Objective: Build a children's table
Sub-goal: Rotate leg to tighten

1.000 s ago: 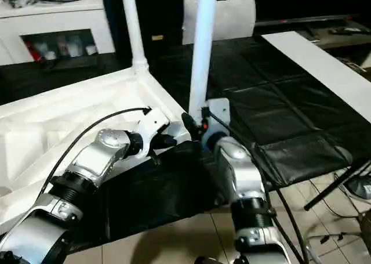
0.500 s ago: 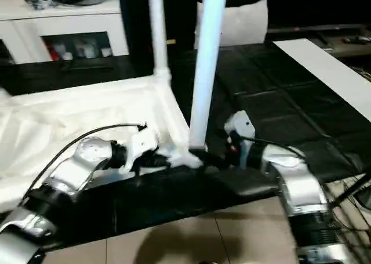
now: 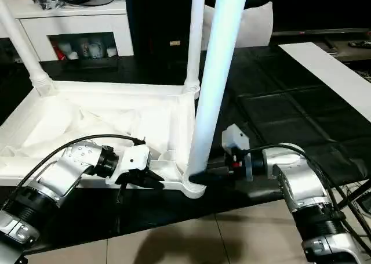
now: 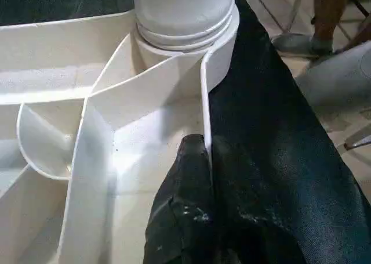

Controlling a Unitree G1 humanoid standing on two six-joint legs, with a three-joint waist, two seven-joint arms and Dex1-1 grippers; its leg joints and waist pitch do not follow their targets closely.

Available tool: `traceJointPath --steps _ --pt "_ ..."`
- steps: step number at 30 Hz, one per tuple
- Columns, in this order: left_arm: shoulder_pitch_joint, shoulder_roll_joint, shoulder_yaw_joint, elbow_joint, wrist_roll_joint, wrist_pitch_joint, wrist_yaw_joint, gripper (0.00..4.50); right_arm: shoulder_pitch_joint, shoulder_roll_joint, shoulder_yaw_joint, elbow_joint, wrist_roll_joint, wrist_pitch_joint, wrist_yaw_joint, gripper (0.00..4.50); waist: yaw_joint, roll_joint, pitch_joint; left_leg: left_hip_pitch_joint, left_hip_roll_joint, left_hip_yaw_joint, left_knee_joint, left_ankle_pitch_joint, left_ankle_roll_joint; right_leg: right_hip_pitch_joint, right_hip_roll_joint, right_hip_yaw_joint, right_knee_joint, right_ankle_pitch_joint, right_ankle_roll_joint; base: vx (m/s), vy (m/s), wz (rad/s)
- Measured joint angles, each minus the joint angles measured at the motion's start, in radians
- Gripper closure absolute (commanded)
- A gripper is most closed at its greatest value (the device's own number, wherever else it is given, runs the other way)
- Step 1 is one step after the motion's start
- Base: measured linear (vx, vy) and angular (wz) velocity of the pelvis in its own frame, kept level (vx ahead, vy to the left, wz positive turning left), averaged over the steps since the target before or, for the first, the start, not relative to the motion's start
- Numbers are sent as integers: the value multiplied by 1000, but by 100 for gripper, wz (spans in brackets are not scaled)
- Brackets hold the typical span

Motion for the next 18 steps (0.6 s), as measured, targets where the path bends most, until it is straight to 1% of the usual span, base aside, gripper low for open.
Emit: traceJointPath --steps 2,4,5,6,9,10,13,18 --pt "0 4 -1 0 0 -7 -11 450 -4 -4 1 9 3 1 23 165 3 0 0 0 0 0 0 0 0 0 0 0 0 0 0 0 0 0" --pt "0 9 -3 0 -1 -10 -19 450 -7 -9 3 10 3 0 39 170 5 0 0 0 0 0 0 0 0 0 0 0 0 0 0 0 0 0" --pt "0 10 -4 0 -1 -10 -23 450 -9 -11 4 12 3 -1 44 184 6 0 0 0 0 0 0 0 0 0 0 0 0 0 0 0 0 0" --pt "0 12 -5 0 -2 -11 -26 450 -10 -13 5 13 3 -2 51 209 7 0 0 0 0 0 0 0 0 0 0 0 0 0 0 0 0 0" --pt "0 14 -7 0 -3 -14 -37 450 -10 -15 9 14 3 -10 53 218 7 0 0 0 0 0 0 0 0 0 0 0 0 0 0 0 0 0" --pt "0 14 -7 0 -3 -14 -37 450 -10 -15 9 14 2 -14 53 243 7 0 0 0 0 0 0 0 0 0 0 0 0 0 0 0 0 0" --pt "-1 14 -7 1 -3 -14 -38 450 -10 -15 10 16 1 -21 53 255 7 0 0 0 0 0 0 0 0 0 0 0 0 0 0 0 0 0" --pt "-2 13 -7 6 -4 -17 -37 450 -10 -15 11 17 -2 -29 53 262 7 0 0 0 0 0 0 0 0 0 0 0 0 0 0 0 0 0"
